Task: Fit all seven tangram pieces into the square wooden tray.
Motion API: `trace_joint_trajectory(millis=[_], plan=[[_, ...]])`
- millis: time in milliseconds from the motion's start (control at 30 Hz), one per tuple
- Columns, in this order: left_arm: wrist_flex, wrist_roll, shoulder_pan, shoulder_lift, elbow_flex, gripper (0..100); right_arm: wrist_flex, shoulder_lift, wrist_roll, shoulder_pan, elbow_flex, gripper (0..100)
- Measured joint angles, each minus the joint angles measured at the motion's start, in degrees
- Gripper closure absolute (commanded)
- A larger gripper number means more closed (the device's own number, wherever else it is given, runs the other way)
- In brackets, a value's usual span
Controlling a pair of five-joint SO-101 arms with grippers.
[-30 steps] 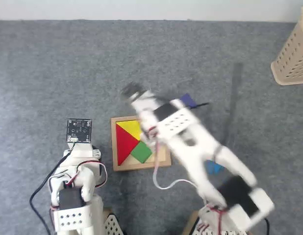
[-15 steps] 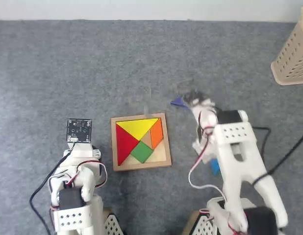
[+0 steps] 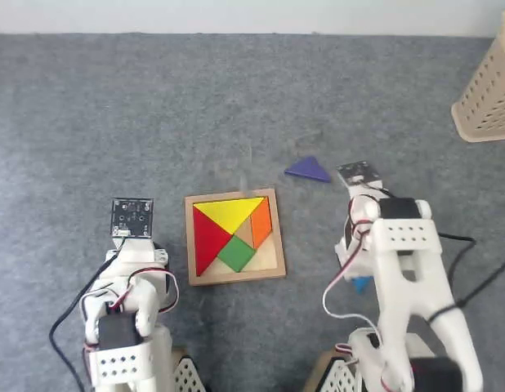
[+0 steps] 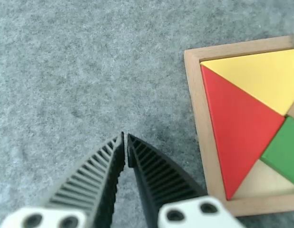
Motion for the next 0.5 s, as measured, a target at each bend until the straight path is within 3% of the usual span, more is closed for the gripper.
trace_joint_trajectory(millis=[200, 500], plan=[[0.0, 0.0, 0.0, 0.0, 0.0, 99, -6.4, 10.5, -11.8, 0.0, 0.0, 83.2], [0.0, 0.0, 0.0, 0.0, 0.0, 99, -10.1, 17.4, -14.5, 0.0, -0.1, 83.3]])
